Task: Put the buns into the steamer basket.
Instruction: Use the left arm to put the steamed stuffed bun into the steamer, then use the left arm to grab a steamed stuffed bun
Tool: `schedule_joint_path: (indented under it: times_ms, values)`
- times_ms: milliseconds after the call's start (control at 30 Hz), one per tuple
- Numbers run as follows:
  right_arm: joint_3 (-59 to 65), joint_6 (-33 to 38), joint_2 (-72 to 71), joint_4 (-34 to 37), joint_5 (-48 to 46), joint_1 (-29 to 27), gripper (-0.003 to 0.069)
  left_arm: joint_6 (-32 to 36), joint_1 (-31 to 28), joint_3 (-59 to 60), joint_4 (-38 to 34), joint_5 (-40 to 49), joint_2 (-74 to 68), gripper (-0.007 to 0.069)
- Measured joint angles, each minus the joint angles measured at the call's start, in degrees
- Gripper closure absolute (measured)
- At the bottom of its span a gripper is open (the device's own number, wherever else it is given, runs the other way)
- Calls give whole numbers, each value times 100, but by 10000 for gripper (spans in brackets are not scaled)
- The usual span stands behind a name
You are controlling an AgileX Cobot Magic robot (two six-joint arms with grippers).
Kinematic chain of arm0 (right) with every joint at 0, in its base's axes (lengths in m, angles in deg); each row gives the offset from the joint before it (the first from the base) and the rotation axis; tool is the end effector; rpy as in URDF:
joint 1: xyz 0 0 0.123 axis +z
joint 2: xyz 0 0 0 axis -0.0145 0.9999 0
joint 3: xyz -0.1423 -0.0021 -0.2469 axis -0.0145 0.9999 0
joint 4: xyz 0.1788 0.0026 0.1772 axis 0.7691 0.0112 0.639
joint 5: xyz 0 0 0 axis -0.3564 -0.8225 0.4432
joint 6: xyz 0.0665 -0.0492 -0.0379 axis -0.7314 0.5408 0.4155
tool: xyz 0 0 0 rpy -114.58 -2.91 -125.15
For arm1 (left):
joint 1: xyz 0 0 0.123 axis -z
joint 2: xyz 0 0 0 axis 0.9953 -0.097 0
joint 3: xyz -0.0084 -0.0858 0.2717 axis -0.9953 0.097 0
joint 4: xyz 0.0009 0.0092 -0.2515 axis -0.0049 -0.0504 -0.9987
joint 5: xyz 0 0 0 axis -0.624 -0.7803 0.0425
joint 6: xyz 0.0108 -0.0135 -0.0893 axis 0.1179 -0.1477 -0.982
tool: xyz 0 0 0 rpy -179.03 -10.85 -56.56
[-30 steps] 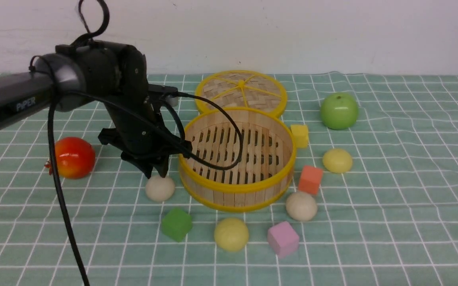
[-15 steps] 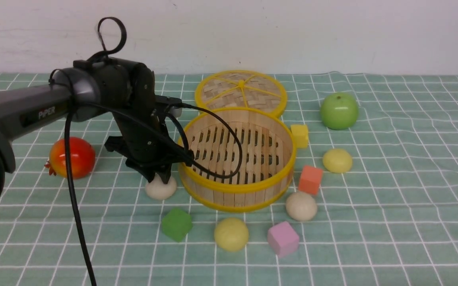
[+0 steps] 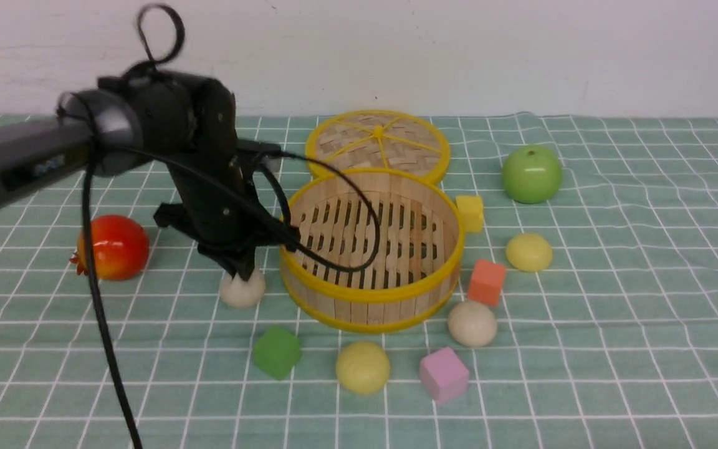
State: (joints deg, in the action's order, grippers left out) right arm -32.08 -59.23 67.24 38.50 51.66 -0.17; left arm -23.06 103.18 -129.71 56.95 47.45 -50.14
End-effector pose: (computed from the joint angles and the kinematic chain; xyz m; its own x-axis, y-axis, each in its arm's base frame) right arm 0.0525 0.0025 0.1742 -0.2885 -0.0334 -0.9569 -0.0403 0.9989 -0.0227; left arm 0.4106 -0.1393 0.2415 -0.9135 0.2177 -0.3437 0.2424 0.9697 -0.0302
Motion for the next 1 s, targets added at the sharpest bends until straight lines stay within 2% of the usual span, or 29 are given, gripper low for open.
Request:
schedule_joint_path:
  times_ms: [233, 500, 800, 867, 1000]
  values:
    - [0, 0, 0, 0, 0, 0, 419, 648, 494, -24, -670, -876, 631, 635]
    - [0, 0, 0, 0, 0, 0, 419, 570, 477, -11, -579, -2176, -300, 605]
    - [0, 0, 0, 0, 0, 0, 419, 25, 483, -11, -138, -2456, -614, 356]
    - [0, 0, 0, 0, 0, 0, 419, -120, 483, 0, -54, -2404, -438, 315]
    - [0, 0, 0, 0, 0, 0, 419, -272, 483, 6, -91, -2088, 172, 287]
